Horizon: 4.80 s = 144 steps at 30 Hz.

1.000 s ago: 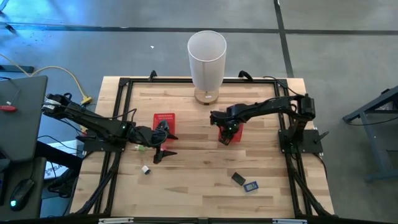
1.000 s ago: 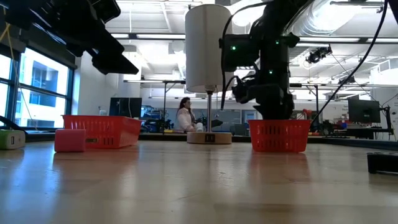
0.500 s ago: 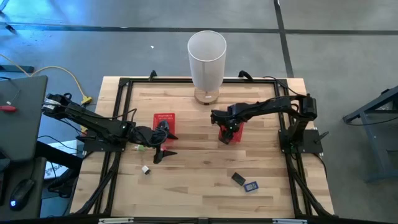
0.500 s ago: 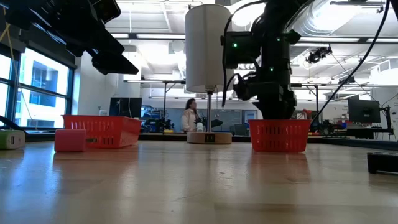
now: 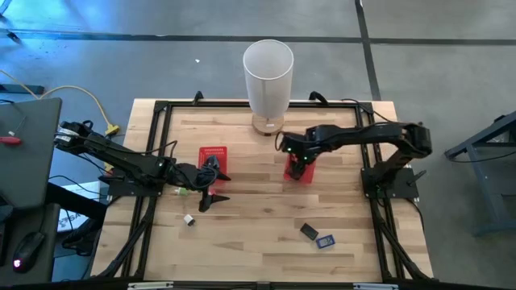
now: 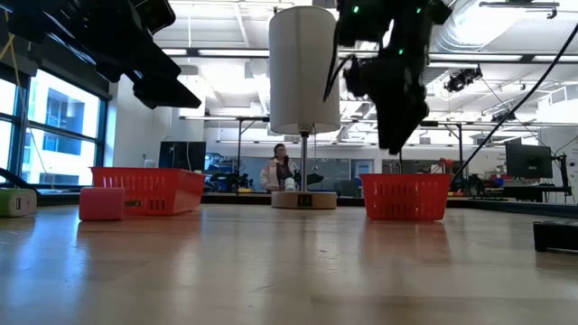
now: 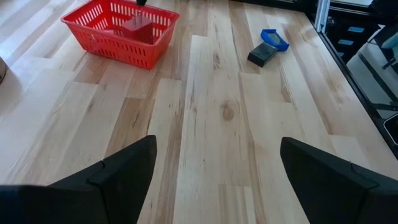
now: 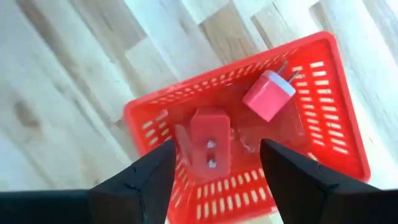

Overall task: Pick & Place Office items
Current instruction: Put the dark blue digital timer into the left red bin

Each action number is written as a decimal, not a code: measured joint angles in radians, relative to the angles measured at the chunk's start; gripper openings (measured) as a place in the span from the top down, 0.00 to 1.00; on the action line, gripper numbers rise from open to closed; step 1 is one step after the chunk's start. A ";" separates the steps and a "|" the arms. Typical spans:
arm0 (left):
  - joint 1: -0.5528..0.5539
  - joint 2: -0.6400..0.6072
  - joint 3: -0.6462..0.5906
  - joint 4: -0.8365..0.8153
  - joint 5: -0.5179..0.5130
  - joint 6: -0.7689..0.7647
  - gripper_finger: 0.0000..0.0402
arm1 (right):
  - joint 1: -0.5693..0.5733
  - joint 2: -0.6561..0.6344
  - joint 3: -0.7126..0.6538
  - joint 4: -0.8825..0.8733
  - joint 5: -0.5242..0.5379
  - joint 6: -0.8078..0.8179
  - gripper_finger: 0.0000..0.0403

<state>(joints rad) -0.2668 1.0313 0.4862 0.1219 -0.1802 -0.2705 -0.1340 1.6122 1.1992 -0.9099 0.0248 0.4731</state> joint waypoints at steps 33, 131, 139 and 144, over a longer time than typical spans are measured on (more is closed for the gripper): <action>-0.014 0.000 0.001 0.017 -0.036 -0.097 0.17 | 0.665 -0.332 -0.002 -0.201 0.178 0.624 0.45; -0.084 0.328 0.000 0.671 -0.024 -0.123 0.17 | 1.125 0.015 -0.333 0.297 0.312 0.437 0.45; -0.084 0.328 0.000 0.665 -0.025 -0.123 0.17 | 1.113 0.015 -0.333 0.342 0.308 0.406 0.45; -0.084 0.328 0.000 0.664 -0.025 -0.123 0.17 | 1.113 0.015 -0.333 0.347 0.308 0.389 0.45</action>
<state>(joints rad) -0.3504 1.3598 0.4866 0.7856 -0.2053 -0.3931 0.9787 1.6272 0.8661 -0.5632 0.3328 0.8619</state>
